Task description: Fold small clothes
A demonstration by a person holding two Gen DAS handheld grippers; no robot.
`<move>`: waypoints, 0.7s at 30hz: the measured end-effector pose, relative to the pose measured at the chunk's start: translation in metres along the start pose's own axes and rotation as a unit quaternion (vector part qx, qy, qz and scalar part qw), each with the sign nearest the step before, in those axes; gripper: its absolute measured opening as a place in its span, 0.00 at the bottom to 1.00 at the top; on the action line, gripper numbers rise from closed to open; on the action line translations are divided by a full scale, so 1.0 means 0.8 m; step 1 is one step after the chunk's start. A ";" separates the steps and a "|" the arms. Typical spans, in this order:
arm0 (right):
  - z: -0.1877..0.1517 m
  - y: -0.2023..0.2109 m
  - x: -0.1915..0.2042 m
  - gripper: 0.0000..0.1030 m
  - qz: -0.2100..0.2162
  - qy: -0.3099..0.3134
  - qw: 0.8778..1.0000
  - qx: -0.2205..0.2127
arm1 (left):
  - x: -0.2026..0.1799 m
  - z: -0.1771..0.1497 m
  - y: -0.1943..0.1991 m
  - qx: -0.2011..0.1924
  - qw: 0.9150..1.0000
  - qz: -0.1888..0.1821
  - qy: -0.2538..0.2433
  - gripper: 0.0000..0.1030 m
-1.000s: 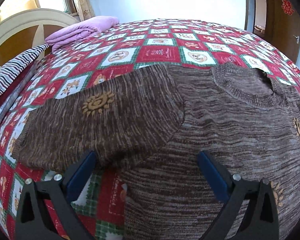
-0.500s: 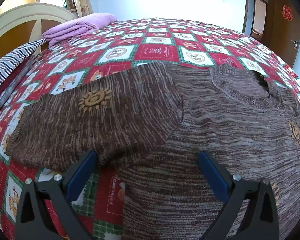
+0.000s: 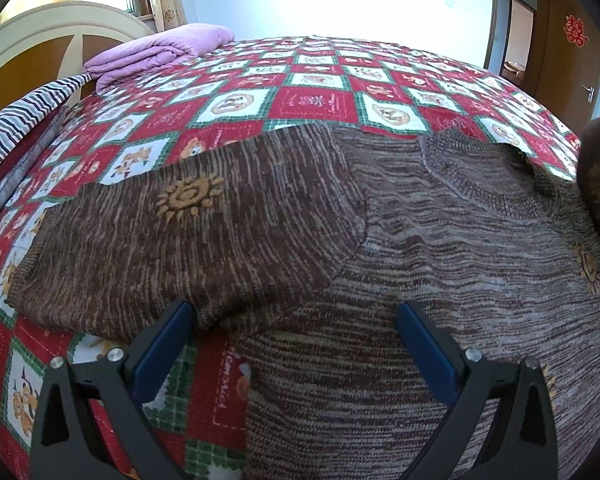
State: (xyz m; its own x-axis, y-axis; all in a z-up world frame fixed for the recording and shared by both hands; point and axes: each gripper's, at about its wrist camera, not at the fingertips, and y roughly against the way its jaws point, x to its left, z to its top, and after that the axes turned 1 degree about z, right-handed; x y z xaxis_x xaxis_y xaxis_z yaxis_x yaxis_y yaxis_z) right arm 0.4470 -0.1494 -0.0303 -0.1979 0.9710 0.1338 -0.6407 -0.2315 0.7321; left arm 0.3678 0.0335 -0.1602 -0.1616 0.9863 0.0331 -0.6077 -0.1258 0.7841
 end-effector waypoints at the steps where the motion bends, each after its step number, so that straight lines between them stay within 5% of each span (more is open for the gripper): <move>1: -0.008 -0.023 0.010 0.43 0.010 0.007 1.000 0.013 | 0.000 0.000 0.000 0.000 1.000 0.000 0.001 1.00; 3: -0.031 -0.066 0.023 0.70 0.029 0.013 0.998 0.056 | 0.000 0.000 0.000 0.000 1.000 -0.001 0.000 1.00; 6: -0.075 -0.079 0.015 0.70 0.093 -0.013 0.993 0.076 | 0.003 0.000 -0.002 0.002 1.000 -0.005 0.004 1.00; 11: -0.129 -0.031 -0.052 0.70 0.092 -0.030 0.993 0.074 | 0.003 0.001 0.000 0.014 1.000 -0.016 -0.005 1.00; 16: -0.172 0.018 -0.147 0.70 0.036 -0.076 0.996 0.031 | -0.012 0.014 0.024 0.023 0.999 -0.016 -0.033 1.00; 21: -0.160 0.023 -0.185 0.60 -0.016 -0.082 0.996 0.009 | -0.073 0.040 0.042 0.006 0.998 -0.016 -0.068 1.00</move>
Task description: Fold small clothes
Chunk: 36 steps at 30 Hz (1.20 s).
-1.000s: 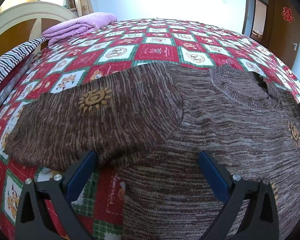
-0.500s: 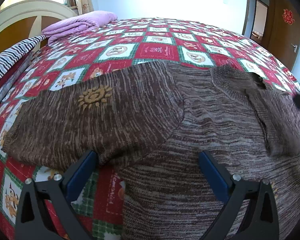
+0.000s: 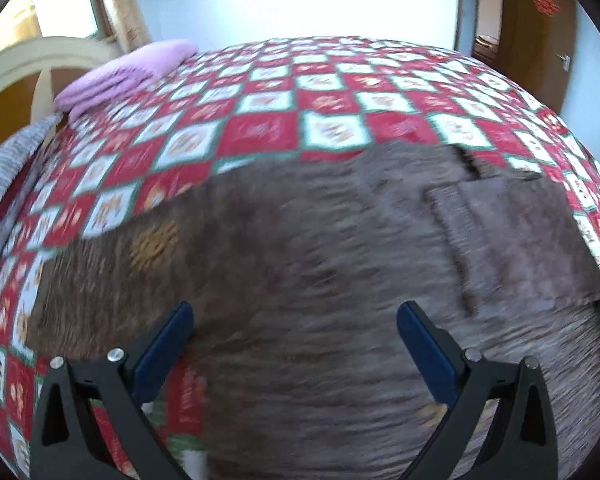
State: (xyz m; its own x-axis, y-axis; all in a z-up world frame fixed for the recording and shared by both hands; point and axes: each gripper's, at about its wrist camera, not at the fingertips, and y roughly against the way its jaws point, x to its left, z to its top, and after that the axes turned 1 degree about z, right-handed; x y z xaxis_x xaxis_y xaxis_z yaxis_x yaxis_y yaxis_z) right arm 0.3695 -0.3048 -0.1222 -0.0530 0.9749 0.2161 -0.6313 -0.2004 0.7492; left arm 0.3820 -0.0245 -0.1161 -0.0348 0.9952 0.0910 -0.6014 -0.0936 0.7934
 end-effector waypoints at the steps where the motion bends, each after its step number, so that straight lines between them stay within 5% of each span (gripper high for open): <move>1: 0.005 -0.004 0.003 0.60 -0.017 0.008 1.000 -0.003 | -0.019 0.006 0.000 -0.005 1.000 0.002 -0.009 1.00; 3: 0.011 -0.015 0.006 0.60 -0.030 0.019 0.999 -0.006 | -0.048 0.012 -0.005 -0.012 1.000 0.005 -0.024 1.00; 6: 0.000 -0.043 0.005 0.33 -0.039 0.033 0.998 0.034 | -0.076 0.012 -0.019 -0.017 0.999 0.022 -0.041 1.00; 13: -0.015 -0.036 -0.038 0.33 -0.068 0.022 0.997 0.028 | -0.100 -0.002 -0.045 -0.029 0.997 0.037 -0.057 1.00; 16: -0.004 -0.028 -0.024 0.33 -0.080 0.032 0.996 0.026 | -0.094 0.000 -0.043 -0.025 0.998 0.026 -0.046 1.00; 20: 0.029 -0.011 0.025 0.35 -0.057 0.066 0.996 -0.029 | -0.082 -0.002 -0.030 -0.030 0.999 0.016 -0.008 1.00; 23: 0.059 -0.051 0.042 0.34 -0.031 0.061 0.998 -0.003 | -0.077 -0.008 -0.027 -0.025 1.000 0.012 0.003 1.00; 27: 0.074 -0.113 0.005 0.34 -0.143 0.043 0.988 0.045 | -0.059 -0.014 -0.016 -0.025 1.000 0.004 0.012 1.00; 31: 0.072 -0.111 -0.036 0.36 -0.124 0.000 0.992 0.036 | -0.035 -0.019 -0.009 -0.032 0.999 0.008 0.021 1.00; 36: 0.074 -0.075 -0.019 0.35 -0.192 0.008 0.981 0.006 | 0.001 -0.025 -0.001 -0.028 0.998 0.019 0.053 1.00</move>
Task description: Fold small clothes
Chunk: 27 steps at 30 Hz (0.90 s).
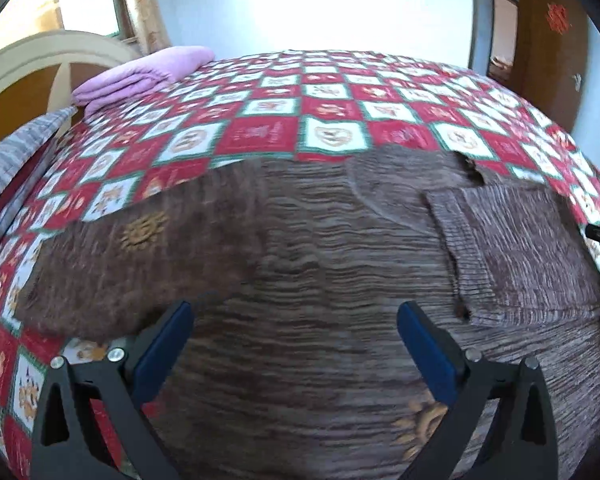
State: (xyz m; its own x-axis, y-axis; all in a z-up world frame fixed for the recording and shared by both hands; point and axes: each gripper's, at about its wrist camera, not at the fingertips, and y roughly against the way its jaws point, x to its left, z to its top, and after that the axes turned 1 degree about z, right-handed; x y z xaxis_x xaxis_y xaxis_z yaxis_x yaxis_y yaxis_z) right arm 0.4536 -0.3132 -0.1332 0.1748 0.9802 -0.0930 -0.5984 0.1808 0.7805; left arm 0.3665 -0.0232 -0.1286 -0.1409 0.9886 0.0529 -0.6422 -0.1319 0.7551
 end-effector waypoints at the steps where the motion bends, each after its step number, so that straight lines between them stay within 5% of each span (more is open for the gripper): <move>1: -0.002 0.011 0.006 0.35 0.016 0.003 1.000 -0.008 | 0.009 0.000 0.005 -0.003 1.000 0.003 0.007 1.00; 5: -0.022 0.020 0.056 0.35 0.076 0.069 0.995 0.002 | 0.040 0.002 0.019 -0.010 0.999 0.019 0.024 1.00; 8: -0.029 -0.009 0.042 0.36 0.024 0.058 0.998 0.019 | 0.073 0.003 0.030 -0.015 0.999 0.025 0.031 1.00; 15: -0.030 0.003 0.008 0.42 0.034 0.021 0.999 0.014 | 0.171 -0.012 0.025 -0.007 0.994 0.089 0.059 1.00; 19: -0.039 0.035 0.038 0.61 0.083 0.026 0.996 -0.002 | 0.251 -0.032 0.007 0.025 0.985 0.127 0.115 1.00; 21: -0.052 0.041 0.066 0.62 0.112 0.054 0.992 -0.004 | 0.283 -0.043 0.005 0.034 0.979 0.139 0.143 1.00; 25: -0.096 0.044 0.120 0.62 0.087 0.136 0.986 -0.033 | 0.342 -0.066 0.011 0.043 0.968 0.122 0.216 1.00; 27: -0.104 0.048 0.129 0.62 0.064 0.152 0.985 -0.054 | 0.360 -0.073 0.017 0.034 0.962 0.081 0.259 0.98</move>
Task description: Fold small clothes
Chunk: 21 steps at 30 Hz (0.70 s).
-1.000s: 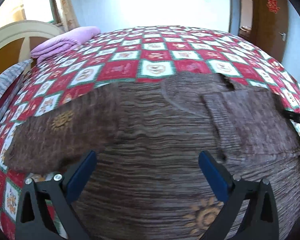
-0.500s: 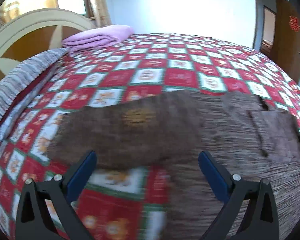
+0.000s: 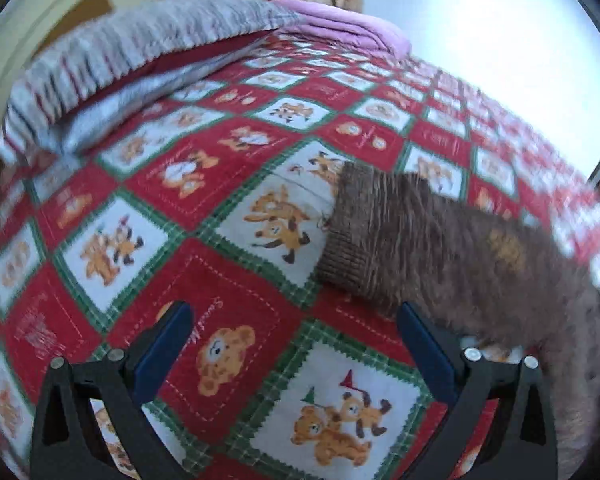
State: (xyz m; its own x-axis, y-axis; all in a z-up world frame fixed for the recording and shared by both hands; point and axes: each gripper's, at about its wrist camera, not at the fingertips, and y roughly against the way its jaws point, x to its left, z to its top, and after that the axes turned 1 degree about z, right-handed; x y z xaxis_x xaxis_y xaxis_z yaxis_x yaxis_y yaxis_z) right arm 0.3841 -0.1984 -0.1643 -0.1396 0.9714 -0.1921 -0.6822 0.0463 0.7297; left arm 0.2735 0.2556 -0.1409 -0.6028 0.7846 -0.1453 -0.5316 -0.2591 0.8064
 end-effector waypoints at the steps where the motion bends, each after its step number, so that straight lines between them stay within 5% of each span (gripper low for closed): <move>1: 0.000 0.000 0.000 0.62 -0.001 0.000 1.000 -0.001 | 0.003 0.001 0.001 0.000 1.000 -0.013 0.011 0.97; 10: -0.007 -0.007 -0.026 0.79 0.026 -0.057 0.998 0.008 | -0.015 -0.005 -0.023 0.058 0.981 -0.155 0.097 0.67; 21: -0.007 -0.003 -0.017 0.79 -0.003 -0.037 0.999 -0.003 | -0.014 0.020 -0.053 0.031 0.977 -0.163 0.135 0.60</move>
State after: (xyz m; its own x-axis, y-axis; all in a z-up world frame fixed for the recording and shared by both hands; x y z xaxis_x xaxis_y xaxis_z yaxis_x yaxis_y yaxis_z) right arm 0.3834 -0.2127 -0.1672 -0.0827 0.9855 -0.1481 -0.6867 0.0513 0.7251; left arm 0.3123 0.2669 -0.1645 -0.5472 0.6398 -0.5396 -0.6897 0.0206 0.7238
